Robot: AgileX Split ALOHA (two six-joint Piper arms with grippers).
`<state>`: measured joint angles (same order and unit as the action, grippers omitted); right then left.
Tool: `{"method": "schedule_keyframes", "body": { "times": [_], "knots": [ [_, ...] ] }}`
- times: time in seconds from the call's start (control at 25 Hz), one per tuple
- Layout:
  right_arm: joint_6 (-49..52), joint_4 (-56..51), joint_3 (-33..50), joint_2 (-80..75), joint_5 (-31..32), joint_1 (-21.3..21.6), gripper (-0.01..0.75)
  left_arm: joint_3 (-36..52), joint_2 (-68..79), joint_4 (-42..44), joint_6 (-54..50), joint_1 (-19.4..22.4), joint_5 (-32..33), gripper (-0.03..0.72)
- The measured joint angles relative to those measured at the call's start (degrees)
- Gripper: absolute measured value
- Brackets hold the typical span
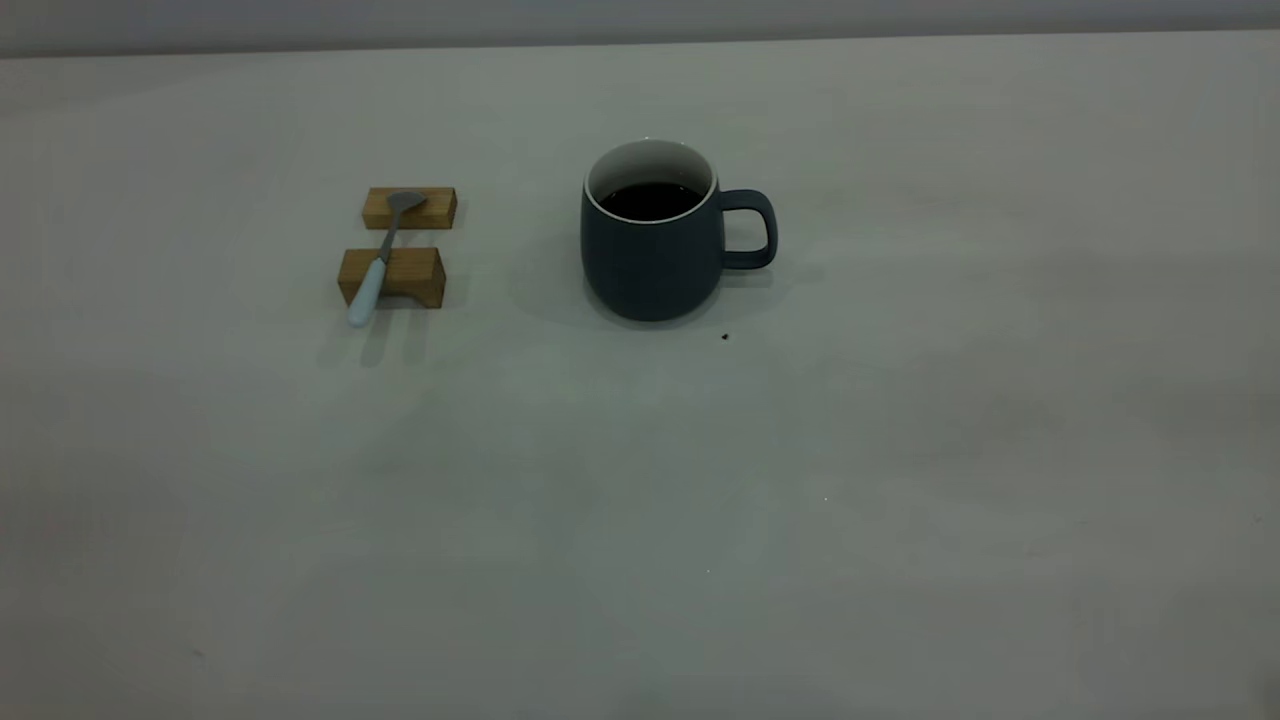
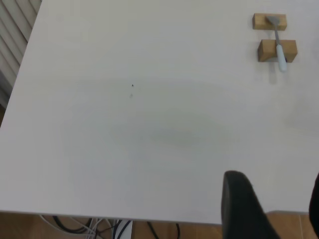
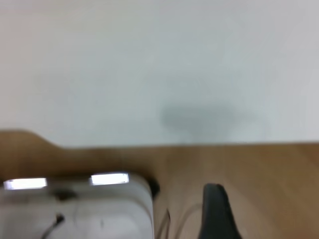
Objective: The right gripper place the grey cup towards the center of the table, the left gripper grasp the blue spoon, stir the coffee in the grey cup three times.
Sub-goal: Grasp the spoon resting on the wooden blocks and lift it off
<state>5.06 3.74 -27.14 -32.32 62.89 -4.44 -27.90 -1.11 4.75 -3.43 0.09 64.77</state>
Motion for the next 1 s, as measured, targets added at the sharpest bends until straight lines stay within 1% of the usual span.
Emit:
{"method": "schedule_keyframes", "body": {
  "times": [0.48,1.0],
  "knots": [
    [0.0,0.0,0.2,29.7,1.4,0.0,0.527,0.0,0.0,0.0,0.0,0.0,0.0,0.403],
    [0.0,0.0,0.2,31.2,1.8,0.0,0.527,0.0,0.0,0.0,0.0,0.0,0.0,0.403]
  ]
}}
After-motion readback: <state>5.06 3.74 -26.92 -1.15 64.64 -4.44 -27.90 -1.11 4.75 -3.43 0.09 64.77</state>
